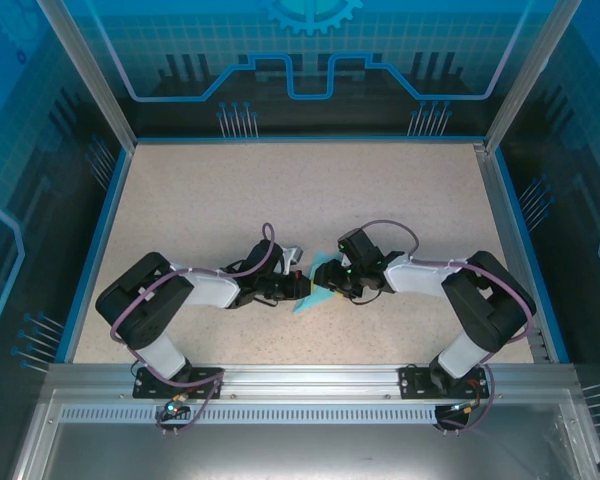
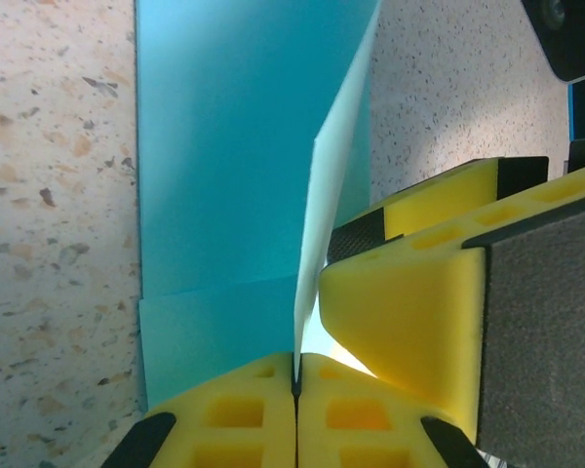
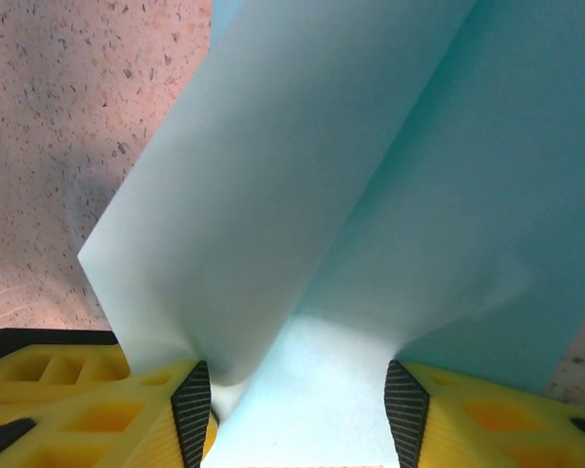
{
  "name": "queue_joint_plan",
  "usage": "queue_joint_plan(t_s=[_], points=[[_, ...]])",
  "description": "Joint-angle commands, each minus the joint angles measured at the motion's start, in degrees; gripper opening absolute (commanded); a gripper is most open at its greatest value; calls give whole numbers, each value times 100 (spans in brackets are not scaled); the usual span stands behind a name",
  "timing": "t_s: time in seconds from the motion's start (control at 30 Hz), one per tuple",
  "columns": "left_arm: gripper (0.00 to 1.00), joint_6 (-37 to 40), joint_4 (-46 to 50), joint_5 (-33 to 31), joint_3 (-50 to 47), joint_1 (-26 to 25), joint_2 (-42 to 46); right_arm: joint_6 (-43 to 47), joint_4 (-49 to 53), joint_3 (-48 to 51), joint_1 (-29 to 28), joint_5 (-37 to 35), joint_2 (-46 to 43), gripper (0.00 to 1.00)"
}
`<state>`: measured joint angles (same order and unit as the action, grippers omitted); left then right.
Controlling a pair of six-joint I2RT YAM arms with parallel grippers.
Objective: Fold a paper plane with a square sheet of paper (pick it up from the middle)
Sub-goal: Fourth fold the wing at the center of the table.
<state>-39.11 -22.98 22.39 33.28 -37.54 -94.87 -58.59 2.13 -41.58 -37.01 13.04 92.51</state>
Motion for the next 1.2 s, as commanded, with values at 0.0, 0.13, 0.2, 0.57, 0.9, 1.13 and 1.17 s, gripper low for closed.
queue_joint_plan(t_s=[0.0,0.13,0.2,0.57,0.9,1.13,1.17], points=[[10,-70,3,177,3,41,55,63,206,-143,47,-46,160,55],[20,-92,116,182,-5,52,219,-3,568,-185,45,-200,288,54],[25,-97,192,187,-35,61,337,-29,735,-236,43,-263,365,54],[31,-151,690,-77,-433,168,1308,-220,1331,-556,36,-459,731,54],[31,-160,412,350,-422,55,1324,-355,1631,-736,18,-513,965,55],[26,-98,494,372,-133,-31,854,-364,1668,-700,1,-495,974,55],[25,-97,506,358,-100,-31,787,-372,1676,-692,2,-495,976,55]])
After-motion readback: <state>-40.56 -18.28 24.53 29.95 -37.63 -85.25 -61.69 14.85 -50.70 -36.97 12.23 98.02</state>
